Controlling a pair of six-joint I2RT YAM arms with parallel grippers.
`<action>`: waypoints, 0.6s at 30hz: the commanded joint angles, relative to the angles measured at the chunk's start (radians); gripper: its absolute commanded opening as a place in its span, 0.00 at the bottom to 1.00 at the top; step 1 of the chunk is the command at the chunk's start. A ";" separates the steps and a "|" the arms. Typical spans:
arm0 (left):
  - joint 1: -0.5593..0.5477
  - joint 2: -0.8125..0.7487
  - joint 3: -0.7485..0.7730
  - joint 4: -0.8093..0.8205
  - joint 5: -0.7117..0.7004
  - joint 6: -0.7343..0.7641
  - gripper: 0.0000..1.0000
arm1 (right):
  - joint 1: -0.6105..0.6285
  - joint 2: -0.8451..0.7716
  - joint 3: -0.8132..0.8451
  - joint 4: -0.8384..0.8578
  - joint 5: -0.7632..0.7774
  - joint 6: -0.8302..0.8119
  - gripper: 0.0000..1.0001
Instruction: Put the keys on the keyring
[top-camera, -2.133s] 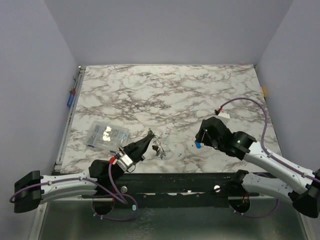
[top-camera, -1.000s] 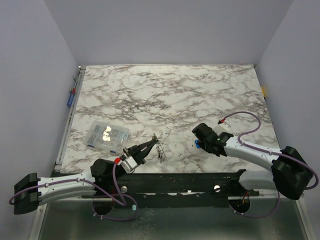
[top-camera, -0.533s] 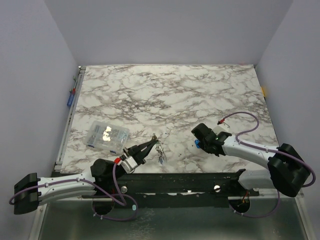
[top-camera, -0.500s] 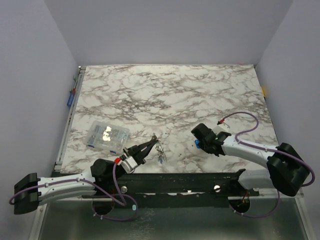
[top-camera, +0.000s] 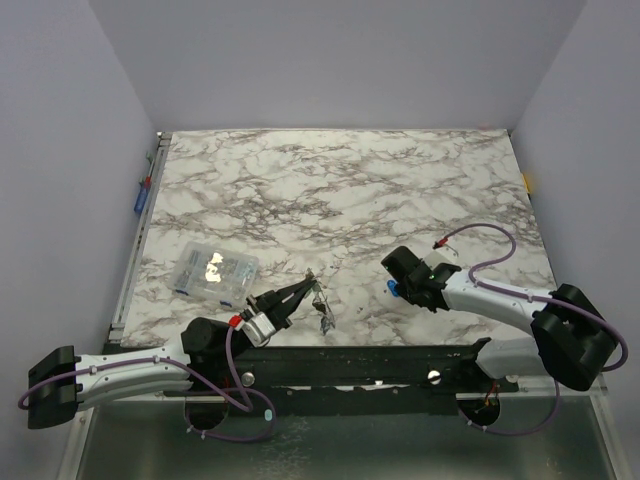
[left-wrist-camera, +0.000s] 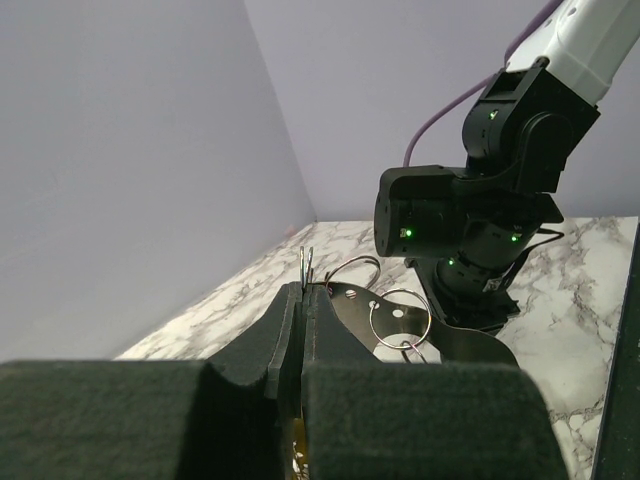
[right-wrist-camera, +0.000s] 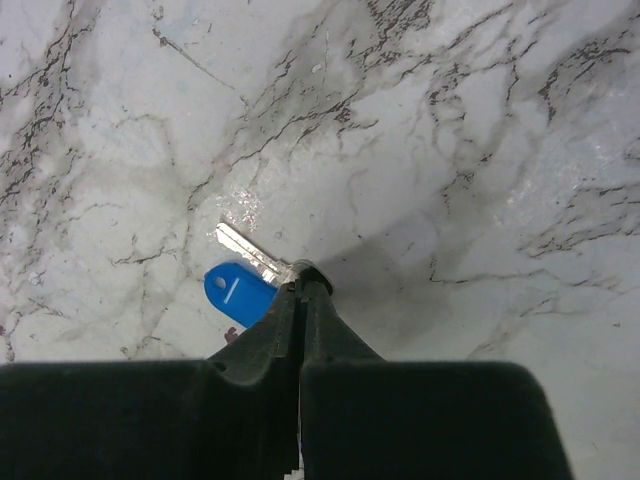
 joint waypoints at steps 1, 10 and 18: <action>-0.004 -0.006 -0.005 0.021 0.004 -0.004 0.00 | -0.004 -0.016 0.002 -0.013 0.011 -0.029 0.01; -0.005 -0.009 -0.006 0.017 -0.006 0.000 0.00 | -0.004 -0.195 -0.002 0.086 0.012 -0.285 0.01; -0.005 0.000 -0.001 0.018 0.002 0.000 0.00 | -0.004 -0.347 0.030 0.138 -0.021 -0.533 0.01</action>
